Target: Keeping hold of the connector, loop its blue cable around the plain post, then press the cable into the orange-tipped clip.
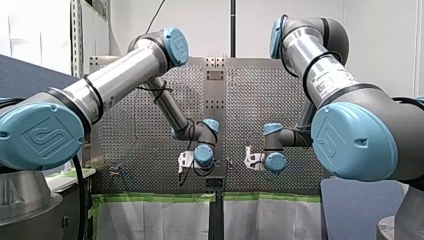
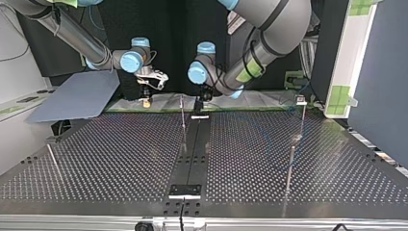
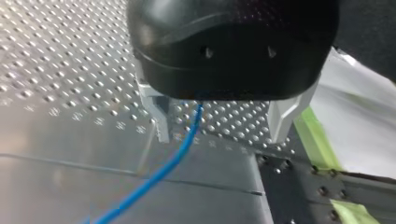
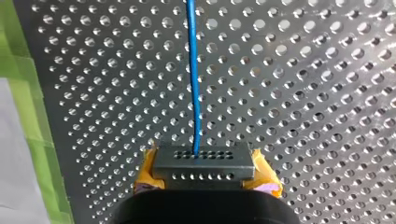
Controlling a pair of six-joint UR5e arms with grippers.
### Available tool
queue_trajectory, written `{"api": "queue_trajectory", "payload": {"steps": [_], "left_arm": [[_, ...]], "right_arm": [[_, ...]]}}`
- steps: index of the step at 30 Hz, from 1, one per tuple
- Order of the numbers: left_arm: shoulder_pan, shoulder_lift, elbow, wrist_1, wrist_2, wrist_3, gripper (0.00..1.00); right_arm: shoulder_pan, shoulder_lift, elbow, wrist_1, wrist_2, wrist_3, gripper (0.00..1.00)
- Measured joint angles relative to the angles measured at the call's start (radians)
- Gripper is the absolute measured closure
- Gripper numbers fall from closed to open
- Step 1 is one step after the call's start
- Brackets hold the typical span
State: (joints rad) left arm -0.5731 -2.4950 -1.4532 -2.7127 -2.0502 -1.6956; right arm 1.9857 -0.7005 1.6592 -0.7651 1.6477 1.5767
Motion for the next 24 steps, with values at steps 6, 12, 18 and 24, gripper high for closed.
{"api": "queue_trajectory", "payload": {"steps": [6,12,18,24], "left_arm": [[-0.016,0.015,-0.059,0.059,0.008,0.002,0.00],[-0.046,0.016,-0.118,0.109,0.020,0.004,0.00],[-0.063,0.032,-0.176,0.139,0.012,0.001,0.00],[-0.065,0.082,-0.233,0.182,0.004,-0.034,0.00]], "right_arm": [[0.016,0.000,0.004,0.031,-0.007,-0.022,1.00],[0.044,0.000,0.014,0.050,-0.029,-0.028,1.00],[0.068,0.000,0.032,0.058,-0.032,-0.031,1.00],[0.082,-0.001,0.052,0.070,-0.030,-0.032,1.00]]}}
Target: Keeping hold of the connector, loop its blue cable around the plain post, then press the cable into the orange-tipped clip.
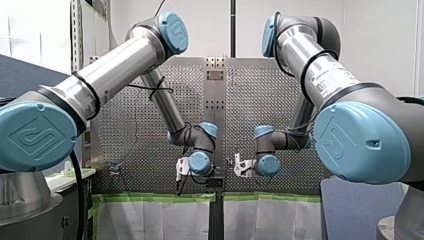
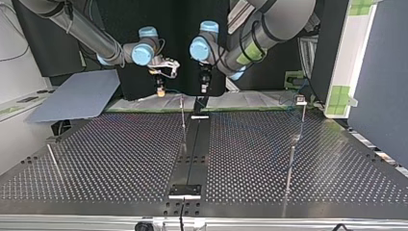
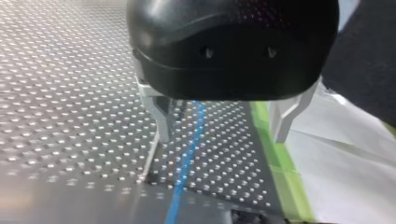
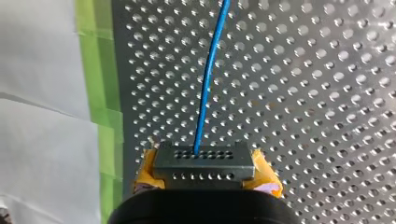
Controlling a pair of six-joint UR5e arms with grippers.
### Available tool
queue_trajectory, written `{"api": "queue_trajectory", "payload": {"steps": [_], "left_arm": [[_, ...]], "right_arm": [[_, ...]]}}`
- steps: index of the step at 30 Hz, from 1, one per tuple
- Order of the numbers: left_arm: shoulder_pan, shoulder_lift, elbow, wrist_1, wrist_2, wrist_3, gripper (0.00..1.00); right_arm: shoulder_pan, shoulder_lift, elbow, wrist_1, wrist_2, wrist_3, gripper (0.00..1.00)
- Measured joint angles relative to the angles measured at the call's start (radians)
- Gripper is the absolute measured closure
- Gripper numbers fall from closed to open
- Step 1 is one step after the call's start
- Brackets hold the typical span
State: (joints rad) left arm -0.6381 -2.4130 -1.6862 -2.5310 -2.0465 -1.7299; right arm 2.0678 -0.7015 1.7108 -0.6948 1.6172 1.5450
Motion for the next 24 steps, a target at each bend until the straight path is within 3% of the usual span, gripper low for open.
{"api": "queue_trajectory", "payload": {"steps": [8,17,24], "left_arm": [[0.005,0.071,-0.076,-0.023,-0.005,-0.006,0.00],[0.008,0.082,-0.154,-0.029,0.011,0.018,0.00],[-0.001,0.082,-0.129,-0.028,0.064,0.073,0.00]], "right_arm": [[0.006,-0.005,0.057,-0.021,0.013,0.010,1.00],[0.005,-0.005,0.108,-0.049,0.037,0.021,1.00],[0.003,-0.005,0.111,-0.054,0.037,0.019,1.00]]}}
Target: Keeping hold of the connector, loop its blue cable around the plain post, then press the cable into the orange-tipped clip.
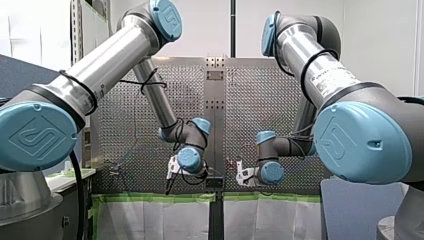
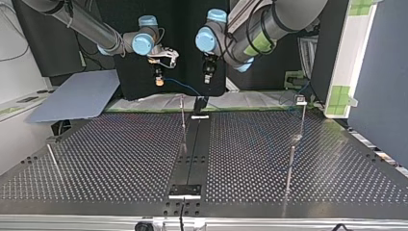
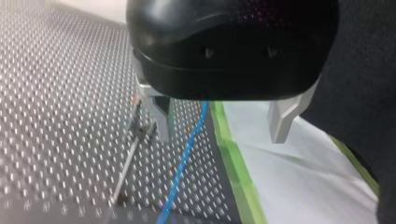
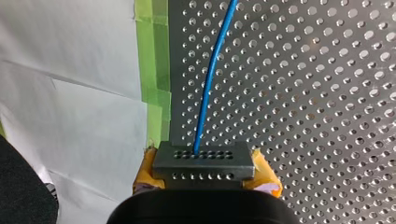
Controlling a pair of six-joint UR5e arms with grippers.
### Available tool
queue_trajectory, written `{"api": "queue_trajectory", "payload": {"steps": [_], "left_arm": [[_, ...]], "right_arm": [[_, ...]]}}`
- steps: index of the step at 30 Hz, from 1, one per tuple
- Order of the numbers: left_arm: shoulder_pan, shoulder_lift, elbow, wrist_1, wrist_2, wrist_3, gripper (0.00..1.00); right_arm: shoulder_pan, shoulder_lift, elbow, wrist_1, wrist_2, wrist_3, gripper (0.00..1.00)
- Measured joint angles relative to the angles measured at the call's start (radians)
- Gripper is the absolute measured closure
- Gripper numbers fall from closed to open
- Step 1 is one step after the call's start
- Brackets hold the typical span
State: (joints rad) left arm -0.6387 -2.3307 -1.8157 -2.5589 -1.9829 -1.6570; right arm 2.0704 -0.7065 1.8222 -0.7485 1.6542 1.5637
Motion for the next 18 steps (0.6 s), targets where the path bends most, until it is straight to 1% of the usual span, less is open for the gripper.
{"api": "queue_trajectory", "payload": {"steps": [5,9,14,18], "left_arm": [[-0.004,0.000,0.044,-0.008,0.046,0.036,0.00],[-0.008,0.000,0.079,-0.009,0.086,0.042,0.00],[-0.009,0.000,0.093,-0.009,0.130,0.043,0.00],[-0.009,0.000,0.094,-0.011,0.140,0.044,0.00]], "right_arm": [[-0.005,0.000,0.000,-0.008,-0.002,-0.004,1.00],[-0.007,0.000,0.000,-0.013,-0.004,-0.012,1.00],[-0.011,0.000,0.000,-0.021,-0.007,-0.025,1.00],[-0.012,0.000,0.000,-0.025,-0.009,-0.027,1.00]]}}
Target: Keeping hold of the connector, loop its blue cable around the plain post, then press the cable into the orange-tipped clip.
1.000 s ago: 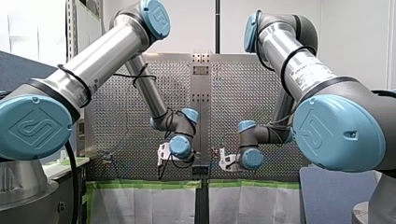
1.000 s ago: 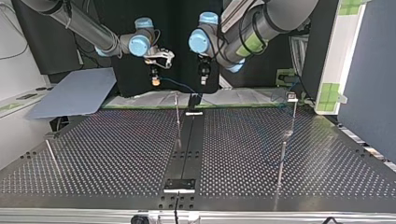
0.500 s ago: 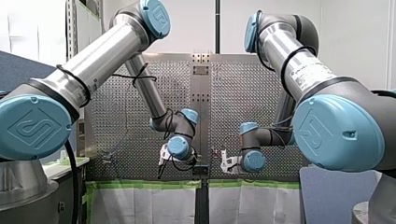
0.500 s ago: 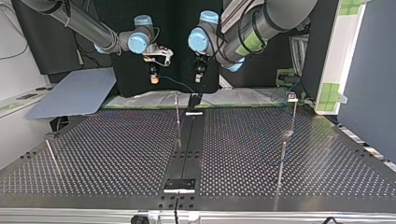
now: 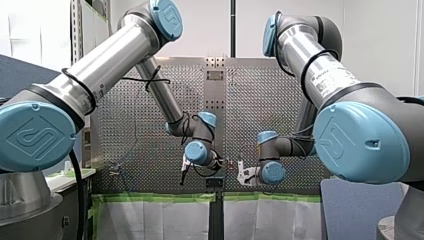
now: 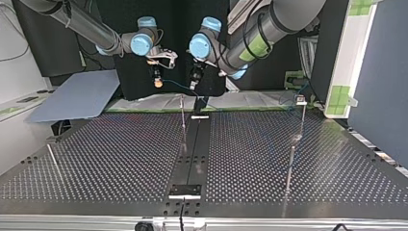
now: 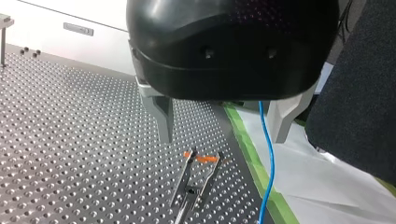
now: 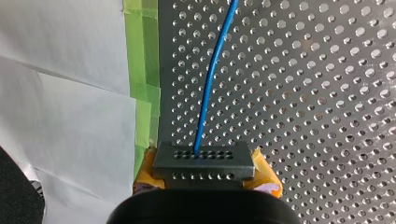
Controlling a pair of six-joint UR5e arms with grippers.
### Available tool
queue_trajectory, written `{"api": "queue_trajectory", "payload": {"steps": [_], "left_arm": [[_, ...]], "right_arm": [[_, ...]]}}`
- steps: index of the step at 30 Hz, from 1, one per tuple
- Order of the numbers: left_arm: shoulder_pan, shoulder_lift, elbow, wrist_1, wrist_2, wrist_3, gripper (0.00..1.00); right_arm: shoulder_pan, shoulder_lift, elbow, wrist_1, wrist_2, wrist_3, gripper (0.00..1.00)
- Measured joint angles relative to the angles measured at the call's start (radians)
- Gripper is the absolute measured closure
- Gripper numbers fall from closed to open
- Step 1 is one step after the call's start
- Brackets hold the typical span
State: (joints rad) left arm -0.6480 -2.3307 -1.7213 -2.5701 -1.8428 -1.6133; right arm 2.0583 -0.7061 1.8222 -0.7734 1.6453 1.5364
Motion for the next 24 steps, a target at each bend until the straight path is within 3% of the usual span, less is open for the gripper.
{"api": "queue_trajectory", "payload": {"steps": [24], "left_arm": [[-0.005,0.000,-0.001,-0.018,-0.007,-0.014,0.00]], "right_arm": [[-0.001,0.001,0.000,0.008,-0.001,-0.001,1.00]]}}
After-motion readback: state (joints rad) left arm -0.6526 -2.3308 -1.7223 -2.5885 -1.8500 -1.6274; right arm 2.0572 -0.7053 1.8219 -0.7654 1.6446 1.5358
